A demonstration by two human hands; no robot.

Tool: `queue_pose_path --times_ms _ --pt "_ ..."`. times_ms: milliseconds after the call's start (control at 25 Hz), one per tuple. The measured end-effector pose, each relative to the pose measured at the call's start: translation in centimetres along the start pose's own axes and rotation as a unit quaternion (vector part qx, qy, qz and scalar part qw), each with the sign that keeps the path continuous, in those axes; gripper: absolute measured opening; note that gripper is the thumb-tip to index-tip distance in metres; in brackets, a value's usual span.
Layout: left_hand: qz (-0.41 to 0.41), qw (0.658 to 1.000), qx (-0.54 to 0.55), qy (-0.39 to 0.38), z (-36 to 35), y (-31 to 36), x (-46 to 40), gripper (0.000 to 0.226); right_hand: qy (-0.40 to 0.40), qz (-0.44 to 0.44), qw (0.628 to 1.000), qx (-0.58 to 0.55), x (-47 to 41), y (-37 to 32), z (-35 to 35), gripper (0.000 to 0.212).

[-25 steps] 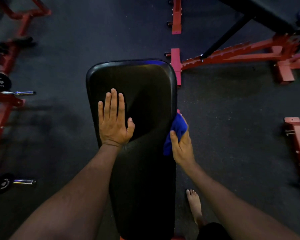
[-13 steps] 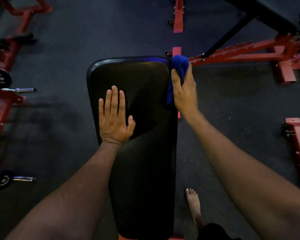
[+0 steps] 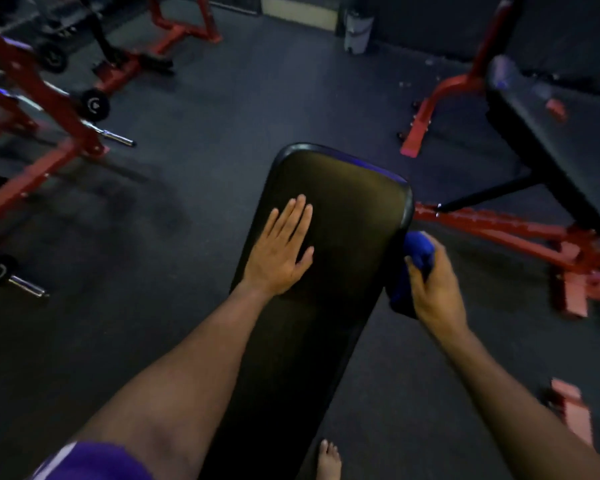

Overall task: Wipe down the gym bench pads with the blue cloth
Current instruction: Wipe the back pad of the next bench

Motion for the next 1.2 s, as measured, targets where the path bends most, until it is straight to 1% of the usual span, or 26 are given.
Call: queue_pose_path --times_ms 80,120,160,240,280,360,400,440,480,520,560,600,640,680,760,800,880,960,1040,1120,1160,1200 --pt "0.055 0.998 0.029 -0.002 -1.0 -0.9 4.9 0.076 0.008 0.133 0.988 0.079 -3.7 -5.4 2.0 0.047" --pt "0.070 0.997 0.023 -0.004 -1.8 -1.1 7.1 0.076 0.004 0.196 0.972 0.132 -5.5 -8.5 1.6 0.048" --pt "0.076 0.997 0.008 -0.006 -2.7 -1.1 8.6 0.076 -0.007 0.248 0.950 0.192 -7.2 -11.4 0.7 0.049" --pt "0.072 0.997 -0.015 0.000 -3.7 -1.4 9.2 0.077 -0.036 0.346 0.890 0.295 -10.3 -16.6 -2.5 0.053" --pt "0.070 0.997 -0.013 0.007 -3.9 -1.8 9.1 0.078 -0.044 0.392 0.860 0.323 -11.8 -19.1 -4.4 0.054" --pt "0.060 0.998 0.004 0.023 -4.2 -2.2 9.1 0.078 -0.054 0.459 0.819 0.341 -14.6 -23.5 -7.9 0.055" --pt "0.053 0.998 0.013 0.032 -4.2 -2.2 9.3 0.078 -0.089 0.482 0.797 0.353 -15.5 -24.8 -9.9 0.055" --pt "0.052 0.997 0.019 0.045 -4.3 -2.3 9.4 0.078 -0.157 0.496 0.768 0.373 -15.9 -25.4 -12.4 0.055" --pt "0.052 0.997 0.024 0.056 -4.2 -2.3 9.5 0.078 -0.242 0.495 0.729 0.405 -15.7 -25.0 -14.7 0.054" --pt "0.048 0.997 0.027 0.063 -4.0 -2.2 9.4 0.078 -0.313 0.491 0.682 0.443 -15.4 -23.9 -16.5 0.054" --pt "0.043 0.996 0.031 0.066 -3.8 -2.1 9.3 0.077 -0.349 0.493 0.640 0.475 -15.4 -22.8 -17.6 0.056" --pt "0.042 0.996 0.037 0.069 -3.6 -2.1 9.2 0.076 -0.358 0.493 0.615 0.500 -15.8 -21.9 -18.4 0.058" --pt "0.039 0.996 0.045 0.068 -3.5 -2.2 9.6 0.076 -0.362 0.483 0.611 0.512 -16.3 -21.3 -18.8 0.061" --pt "0.026 0.997 0.052 0.059 -3.7 -2.1 10.4 0.076 -0.372 0.466 0.619 0.511 -16.8 -21.0 -19.2 0.063" --pt "-0.028 0.997 0.054 0.037 -4.9 -1.8 12.9 0.080 -0.396 0.428 0.644 0.495 -18.2 -20.7 -20.5 0.063" --pt "-0.049 0.997 0.046 0.029 -5.3 -1.7 14.1 0.082 -0.407 0.413 0.647 0.495 -18.8 -20.6 -21.3 0.063" --pt "-0.060 0.997 0.032 0.035 -5.9 -2.0 15.0 0.085 -0.410 0.409 0.635 0.512 -19.5 -20.8 -22.3 0.062" --pt "-0.064 0.997 0.030 0.032 -6.2 -2.1 15.1 0.087 -0.408 0.433 0.610 0.524 -17.9 -21.2 -23.6 0.058" --pt "-0.067 0.997 0.024 0.029 -5.9 -2.1 14.7 0.089 -0.405 0.484 0.563 0.533 -14.0 -20.6 -26.5 0.062" --pt "-0.064 0.998 0.019 0.021 -6.0 -2.3 14.9 0.091 -0.444 0.511 0.517 0.524 -8.5 -19.0 -29.3 0.060" --pt "-0.064 0.998 0.015 0.017 -6.1 -2.2 15.1 0.092 -0.460 0.513 0.504 0.521 -6.7 -18.4 -29.9 0.059" --pt "-0.063 0.998 0.014 0.015 -5.9 -2.0 15.1 0.092 -0.466 0.515 0.500 0.517 -6.3 -18.2 -29.7 0.060"
Point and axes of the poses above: each hand's wrist, its own x-axis away from the middle knuckle, its own z-axis out of the back of the hand, y = z × x, the point moved 6 cm from there along -x, towards the middle knuckle
